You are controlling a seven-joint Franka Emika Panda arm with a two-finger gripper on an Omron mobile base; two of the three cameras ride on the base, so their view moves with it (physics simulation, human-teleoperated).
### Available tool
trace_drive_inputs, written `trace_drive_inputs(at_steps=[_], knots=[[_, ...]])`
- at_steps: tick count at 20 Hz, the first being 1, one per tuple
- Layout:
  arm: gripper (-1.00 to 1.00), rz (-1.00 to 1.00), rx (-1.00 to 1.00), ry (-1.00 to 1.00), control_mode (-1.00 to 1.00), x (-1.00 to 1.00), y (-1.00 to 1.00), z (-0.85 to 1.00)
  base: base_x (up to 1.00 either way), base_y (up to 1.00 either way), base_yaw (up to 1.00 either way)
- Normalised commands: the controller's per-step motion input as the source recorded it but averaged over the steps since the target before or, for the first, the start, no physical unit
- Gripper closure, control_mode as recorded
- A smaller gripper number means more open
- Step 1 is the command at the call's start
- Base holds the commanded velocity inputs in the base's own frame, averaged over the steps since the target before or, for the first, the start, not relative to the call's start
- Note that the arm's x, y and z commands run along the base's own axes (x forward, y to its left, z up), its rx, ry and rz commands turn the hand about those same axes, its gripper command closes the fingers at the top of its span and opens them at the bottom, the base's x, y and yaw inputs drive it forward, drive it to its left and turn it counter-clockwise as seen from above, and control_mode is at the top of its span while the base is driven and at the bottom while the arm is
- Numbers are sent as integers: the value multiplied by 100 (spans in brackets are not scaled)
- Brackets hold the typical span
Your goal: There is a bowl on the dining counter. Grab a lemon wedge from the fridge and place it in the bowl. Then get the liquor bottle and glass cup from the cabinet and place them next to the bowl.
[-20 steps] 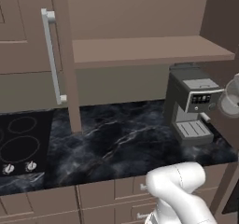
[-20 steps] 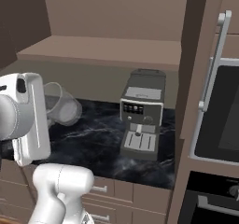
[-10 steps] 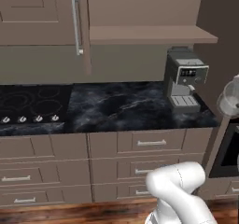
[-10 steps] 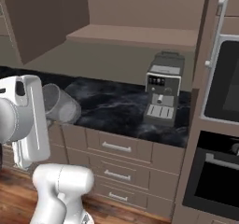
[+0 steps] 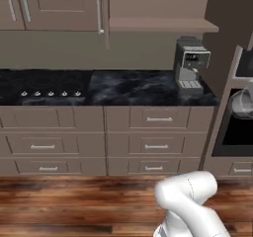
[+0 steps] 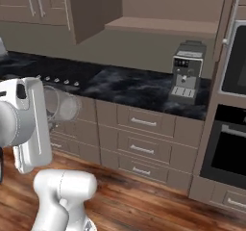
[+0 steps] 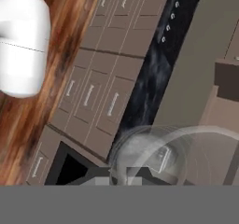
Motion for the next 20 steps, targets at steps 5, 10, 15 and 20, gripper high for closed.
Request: trace_drive_inputs(at_steps=[5, 10, 15, 20], knots=[[100, 0, 0, 0, 100, 0, 0, 0, -100, 8, 21], [100, 0, 0, 0, 100, 0, 0, 0, -100, 12, 20], [100, 0, 0, 0, 100, 0, 0, 0, -100, 15, 19], [100, 0, 0, 0, 100, 0, 0, 0, -100, 15, 19]])
